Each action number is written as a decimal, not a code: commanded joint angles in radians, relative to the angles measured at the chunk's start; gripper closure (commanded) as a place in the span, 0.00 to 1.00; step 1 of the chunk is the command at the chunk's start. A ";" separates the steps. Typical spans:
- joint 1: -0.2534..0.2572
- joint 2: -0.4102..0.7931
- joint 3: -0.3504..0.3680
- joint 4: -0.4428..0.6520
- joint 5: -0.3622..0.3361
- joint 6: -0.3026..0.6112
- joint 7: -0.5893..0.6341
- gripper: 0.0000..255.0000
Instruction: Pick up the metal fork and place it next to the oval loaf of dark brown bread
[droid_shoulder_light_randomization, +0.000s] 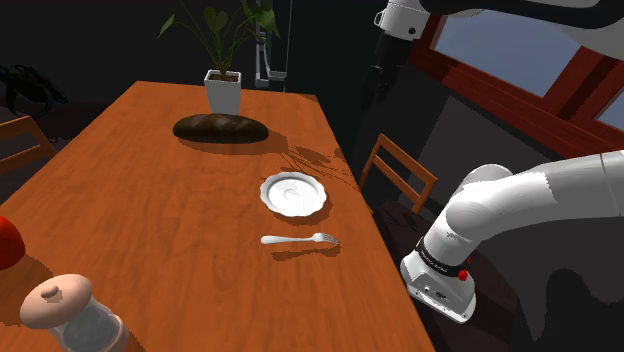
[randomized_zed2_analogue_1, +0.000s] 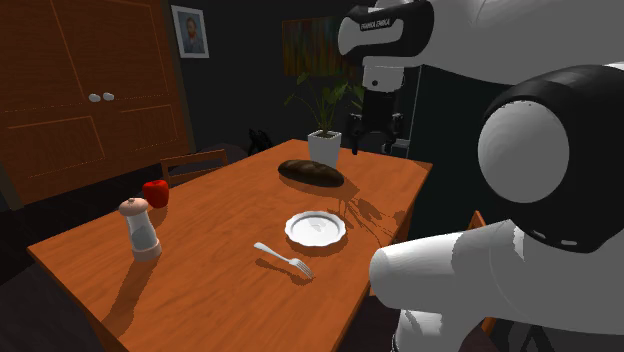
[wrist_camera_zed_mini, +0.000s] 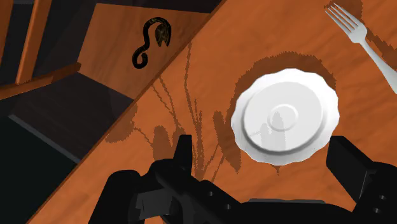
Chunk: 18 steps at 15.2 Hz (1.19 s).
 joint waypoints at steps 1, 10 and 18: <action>0.000 0.000 0.000 0.000 0.000 0.000 0.000 0.00; 0.098 0.071 0.112 -0.165 0.083 0.178 0.000 0.00; 0.191 0.197 0.222 -0.262 0.161 0.355 -0.001 0.00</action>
